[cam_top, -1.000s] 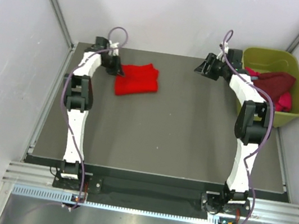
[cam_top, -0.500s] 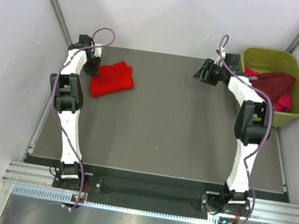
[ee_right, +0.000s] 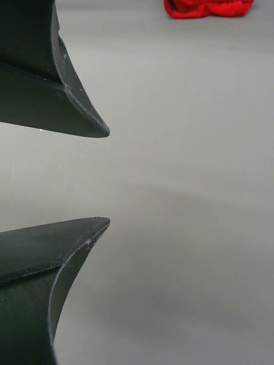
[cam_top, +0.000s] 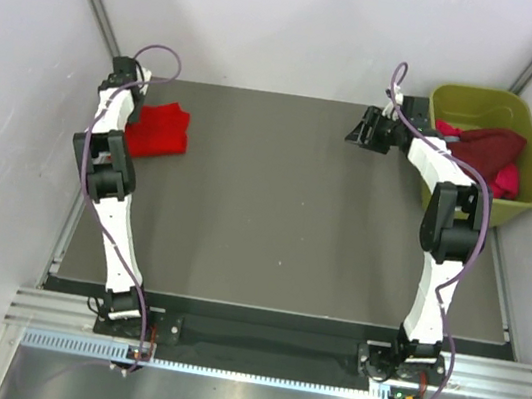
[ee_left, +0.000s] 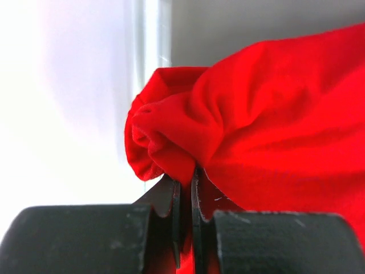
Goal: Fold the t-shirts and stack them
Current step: Neatly place the folded tshirt to the corner
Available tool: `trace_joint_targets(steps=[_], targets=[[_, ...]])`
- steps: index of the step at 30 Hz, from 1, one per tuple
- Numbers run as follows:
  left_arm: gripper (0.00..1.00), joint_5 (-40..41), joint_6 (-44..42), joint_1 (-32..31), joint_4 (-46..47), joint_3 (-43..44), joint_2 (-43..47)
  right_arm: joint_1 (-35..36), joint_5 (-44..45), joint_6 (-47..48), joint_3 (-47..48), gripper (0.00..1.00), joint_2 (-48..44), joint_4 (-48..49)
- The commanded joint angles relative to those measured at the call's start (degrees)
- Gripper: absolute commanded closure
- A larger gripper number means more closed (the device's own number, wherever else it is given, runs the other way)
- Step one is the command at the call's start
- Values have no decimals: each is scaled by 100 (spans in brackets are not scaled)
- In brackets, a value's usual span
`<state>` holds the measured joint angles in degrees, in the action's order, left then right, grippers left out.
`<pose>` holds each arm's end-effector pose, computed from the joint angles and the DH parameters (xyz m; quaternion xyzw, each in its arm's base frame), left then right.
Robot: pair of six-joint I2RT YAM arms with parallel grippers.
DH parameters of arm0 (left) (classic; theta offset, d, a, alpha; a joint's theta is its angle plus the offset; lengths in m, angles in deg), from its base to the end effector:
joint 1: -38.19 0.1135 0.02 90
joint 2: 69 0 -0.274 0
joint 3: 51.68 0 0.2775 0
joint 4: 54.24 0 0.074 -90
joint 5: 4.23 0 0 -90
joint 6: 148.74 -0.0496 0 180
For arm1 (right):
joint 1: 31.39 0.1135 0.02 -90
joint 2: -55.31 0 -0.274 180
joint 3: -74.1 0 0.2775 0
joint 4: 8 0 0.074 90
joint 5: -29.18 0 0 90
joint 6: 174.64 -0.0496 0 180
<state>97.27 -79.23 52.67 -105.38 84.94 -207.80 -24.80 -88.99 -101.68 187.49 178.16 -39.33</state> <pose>0.5559 0.1538 0.1851 0.0180 0.9448 0.1848 0.2700 0.5253 0.0843 0.2212 -0.0206 0.8874 0.2993 0.3500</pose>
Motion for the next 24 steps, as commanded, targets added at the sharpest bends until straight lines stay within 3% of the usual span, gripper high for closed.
trace_joint_targets(steps=[1,13,24], targets=[[100,519,-219,11,815,295,-155,53,48,113,8,42,-384,154],[100,853,-87,-95,1527,1235,-1008,132,136,183,-194,41,-569,127],[100,1328,159,-95,1589,1323,-1175,185,180,210,-282,41,-630,127]])
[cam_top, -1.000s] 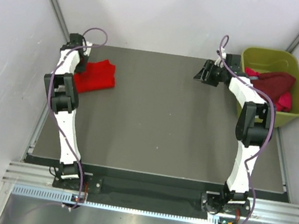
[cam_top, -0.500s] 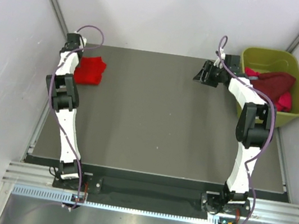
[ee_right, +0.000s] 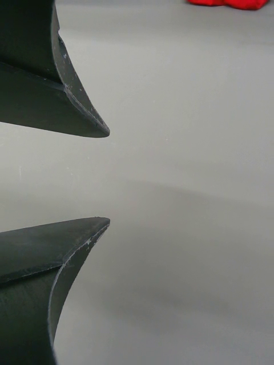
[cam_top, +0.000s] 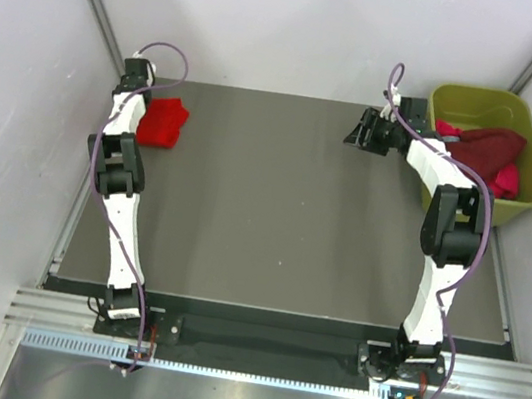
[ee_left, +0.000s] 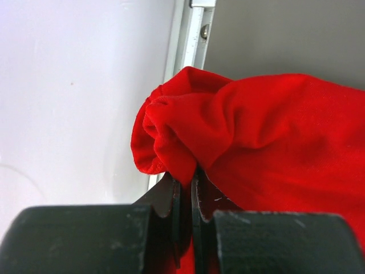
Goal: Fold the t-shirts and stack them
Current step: Neatly place the folded tshirt to the corner
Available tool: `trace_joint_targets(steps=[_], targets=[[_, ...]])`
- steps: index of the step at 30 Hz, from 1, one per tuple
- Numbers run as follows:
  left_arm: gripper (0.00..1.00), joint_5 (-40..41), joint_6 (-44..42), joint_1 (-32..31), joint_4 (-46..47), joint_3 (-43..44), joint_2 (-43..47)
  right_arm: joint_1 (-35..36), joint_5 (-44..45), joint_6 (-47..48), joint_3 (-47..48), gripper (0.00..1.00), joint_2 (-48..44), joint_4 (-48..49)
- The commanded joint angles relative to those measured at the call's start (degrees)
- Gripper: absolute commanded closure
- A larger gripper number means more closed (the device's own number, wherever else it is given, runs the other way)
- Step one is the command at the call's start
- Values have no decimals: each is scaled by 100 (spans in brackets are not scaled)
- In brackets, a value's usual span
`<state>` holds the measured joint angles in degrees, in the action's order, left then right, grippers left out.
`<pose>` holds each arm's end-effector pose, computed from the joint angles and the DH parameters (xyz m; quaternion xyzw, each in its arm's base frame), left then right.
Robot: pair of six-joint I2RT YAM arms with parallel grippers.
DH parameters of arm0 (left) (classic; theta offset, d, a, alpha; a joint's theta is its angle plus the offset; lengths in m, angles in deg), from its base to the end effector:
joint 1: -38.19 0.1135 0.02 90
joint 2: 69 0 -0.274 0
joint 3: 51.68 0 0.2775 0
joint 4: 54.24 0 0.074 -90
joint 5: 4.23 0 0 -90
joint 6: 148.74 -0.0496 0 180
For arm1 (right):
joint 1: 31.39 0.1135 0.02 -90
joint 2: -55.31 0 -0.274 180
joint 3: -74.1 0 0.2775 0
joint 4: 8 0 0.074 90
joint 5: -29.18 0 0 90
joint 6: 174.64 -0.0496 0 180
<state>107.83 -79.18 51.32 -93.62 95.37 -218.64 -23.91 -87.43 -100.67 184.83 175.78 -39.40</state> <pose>0.6023 0.1596 0.1592 -0.0206 0.8997 0.2827 0.3320 0.5142 0.0899 0.2249 -0.0289 0.8907 0.2871 0.3514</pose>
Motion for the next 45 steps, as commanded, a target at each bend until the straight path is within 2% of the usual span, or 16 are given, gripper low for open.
trace_joint_targets(steps=[1,26,45], targets=[[100,281,172,32,422,316,-74,104,24,109,2,41,-383,125],[100,790,-302,138,1160,422,-214,165,51,109,-59,41,-401,151],[100,702,-416,147,1362,518,-320,245,68,127,-85,41,-419,143]])
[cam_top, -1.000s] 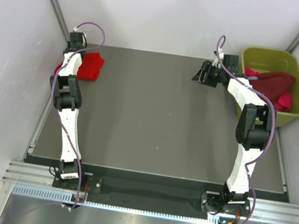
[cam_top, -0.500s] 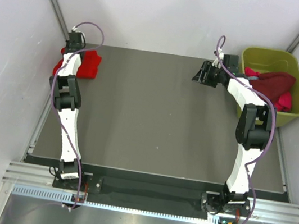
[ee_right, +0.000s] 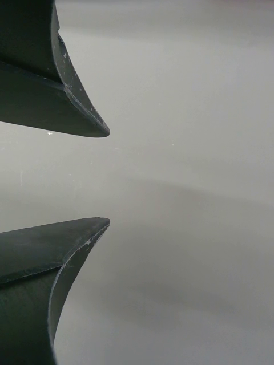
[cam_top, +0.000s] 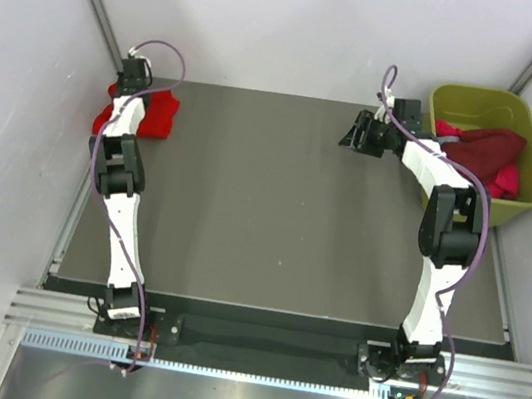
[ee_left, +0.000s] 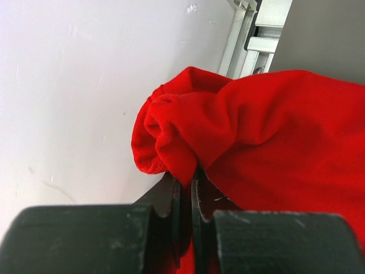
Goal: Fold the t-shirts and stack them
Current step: Neatly place the folded tshirt to the corner
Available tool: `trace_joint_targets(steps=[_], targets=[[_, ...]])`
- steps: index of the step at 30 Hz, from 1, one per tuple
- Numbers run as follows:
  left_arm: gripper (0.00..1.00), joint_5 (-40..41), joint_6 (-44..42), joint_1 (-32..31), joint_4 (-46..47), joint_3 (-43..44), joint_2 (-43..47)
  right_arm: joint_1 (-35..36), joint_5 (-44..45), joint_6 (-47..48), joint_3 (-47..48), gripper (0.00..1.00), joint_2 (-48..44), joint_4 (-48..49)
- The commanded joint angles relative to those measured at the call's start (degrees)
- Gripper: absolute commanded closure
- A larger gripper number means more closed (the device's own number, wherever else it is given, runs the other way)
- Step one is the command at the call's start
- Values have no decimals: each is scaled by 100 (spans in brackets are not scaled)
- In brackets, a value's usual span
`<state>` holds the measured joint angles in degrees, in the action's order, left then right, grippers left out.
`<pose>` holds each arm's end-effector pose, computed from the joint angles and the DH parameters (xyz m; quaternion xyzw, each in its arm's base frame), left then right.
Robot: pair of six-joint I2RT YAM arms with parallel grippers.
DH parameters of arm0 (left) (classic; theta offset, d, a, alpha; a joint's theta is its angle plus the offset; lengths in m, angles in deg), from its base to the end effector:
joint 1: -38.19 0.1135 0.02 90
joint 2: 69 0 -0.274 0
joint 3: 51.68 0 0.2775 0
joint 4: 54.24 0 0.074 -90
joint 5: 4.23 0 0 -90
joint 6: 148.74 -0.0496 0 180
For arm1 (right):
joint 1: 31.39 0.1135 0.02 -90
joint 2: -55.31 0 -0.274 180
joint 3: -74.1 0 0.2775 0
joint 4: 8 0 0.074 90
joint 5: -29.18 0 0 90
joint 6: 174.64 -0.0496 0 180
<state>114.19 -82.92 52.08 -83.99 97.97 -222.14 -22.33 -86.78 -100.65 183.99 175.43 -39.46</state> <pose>0.6154 0.1765 0.1559 -0.0397 0.8599 0.3544 0.3651 0.5093 0.1032 0.2223 -0.0379 0.8931 0.2866 0.3448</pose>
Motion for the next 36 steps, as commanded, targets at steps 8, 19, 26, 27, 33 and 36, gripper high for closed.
trace_joint_targets(steps=[8,19,26,27,33,36], targets=[[41,444,203,-35,337,188,284,122,38,133,42,41,-348,149],[24,-133,1108,-984,758,-2156,2761,122,363,283,209,37,-304,88],[39,-2596,3233,-1266,-410,-3237,3562,114,537,318,252,37,-401,53],[39,-3110,3349,-1292,-410,-3414,3615,105,678,300,296,37,-436,35],[26,-3812,3439,-2073,-340,-4101,3817,263,3432,992,1173,12,-665,104],[21,-2699,3167,-2644,-77,-4022,3967,491,4974,1196,1264,3,-743,446]])
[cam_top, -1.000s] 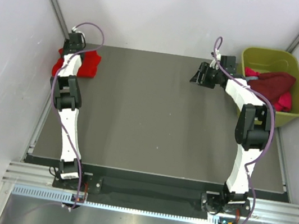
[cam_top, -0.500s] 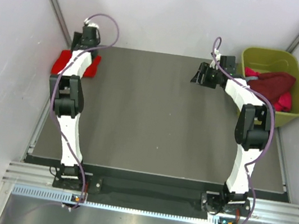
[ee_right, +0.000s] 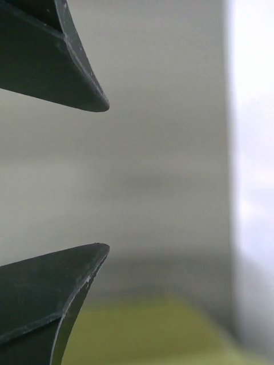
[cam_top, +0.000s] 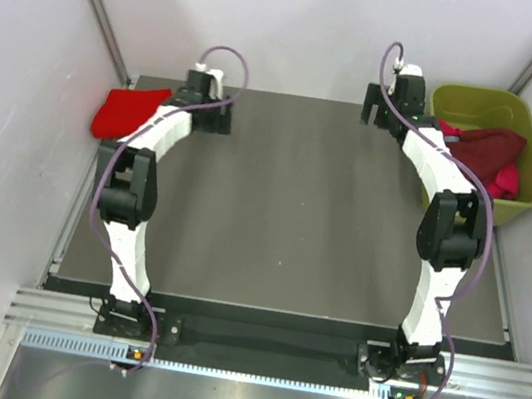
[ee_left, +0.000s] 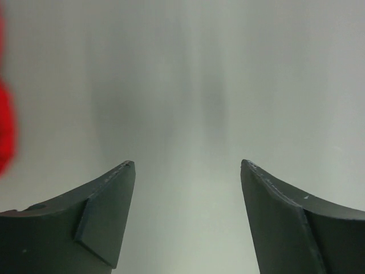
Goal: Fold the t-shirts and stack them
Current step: Neatly place the folded tshirt to the corner
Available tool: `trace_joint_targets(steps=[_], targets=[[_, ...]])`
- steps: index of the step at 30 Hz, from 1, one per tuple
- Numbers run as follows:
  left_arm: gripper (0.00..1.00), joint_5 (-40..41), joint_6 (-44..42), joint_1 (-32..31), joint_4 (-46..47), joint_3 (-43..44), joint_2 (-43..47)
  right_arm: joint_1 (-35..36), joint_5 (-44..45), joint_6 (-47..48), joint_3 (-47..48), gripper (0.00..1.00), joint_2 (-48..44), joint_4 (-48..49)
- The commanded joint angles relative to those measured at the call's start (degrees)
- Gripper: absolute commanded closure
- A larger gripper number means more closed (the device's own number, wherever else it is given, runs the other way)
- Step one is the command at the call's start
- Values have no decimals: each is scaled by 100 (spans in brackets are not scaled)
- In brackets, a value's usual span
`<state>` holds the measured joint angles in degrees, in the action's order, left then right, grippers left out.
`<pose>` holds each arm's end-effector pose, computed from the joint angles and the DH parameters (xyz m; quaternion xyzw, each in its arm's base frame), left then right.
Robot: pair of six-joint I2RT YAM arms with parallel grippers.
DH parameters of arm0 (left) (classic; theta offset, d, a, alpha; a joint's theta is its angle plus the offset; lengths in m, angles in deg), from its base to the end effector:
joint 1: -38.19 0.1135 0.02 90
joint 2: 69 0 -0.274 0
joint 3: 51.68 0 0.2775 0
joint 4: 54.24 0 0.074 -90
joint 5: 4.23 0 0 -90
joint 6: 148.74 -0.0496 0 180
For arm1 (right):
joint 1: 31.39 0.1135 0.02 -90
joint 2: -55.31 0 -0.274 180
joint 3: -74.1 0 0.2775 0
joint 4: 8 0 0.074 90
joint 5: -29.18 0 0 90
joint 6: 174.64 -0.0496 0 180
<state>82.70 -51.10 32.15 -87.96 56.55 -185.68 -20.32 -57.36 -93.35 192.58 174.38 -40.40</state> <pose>0.5060 -0.0562 0.2346 -0.0019 0.9139 -0.0726 0.3994 0.5248 0.0996 0.2829 -0.0037 0.8785 0.0558 0.4745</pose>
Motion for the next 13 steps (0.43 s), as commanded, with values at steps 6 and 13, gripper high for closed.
trace_joint_targets(steps=[6,13], targets=[[15,1107,-448,-1399,348,761,199,861,3028,1266,-261,0,-1156,902],[5,1195,-430,-1523,357,964,155,1363,3283,1890,-1002,0,-1764,1192]])
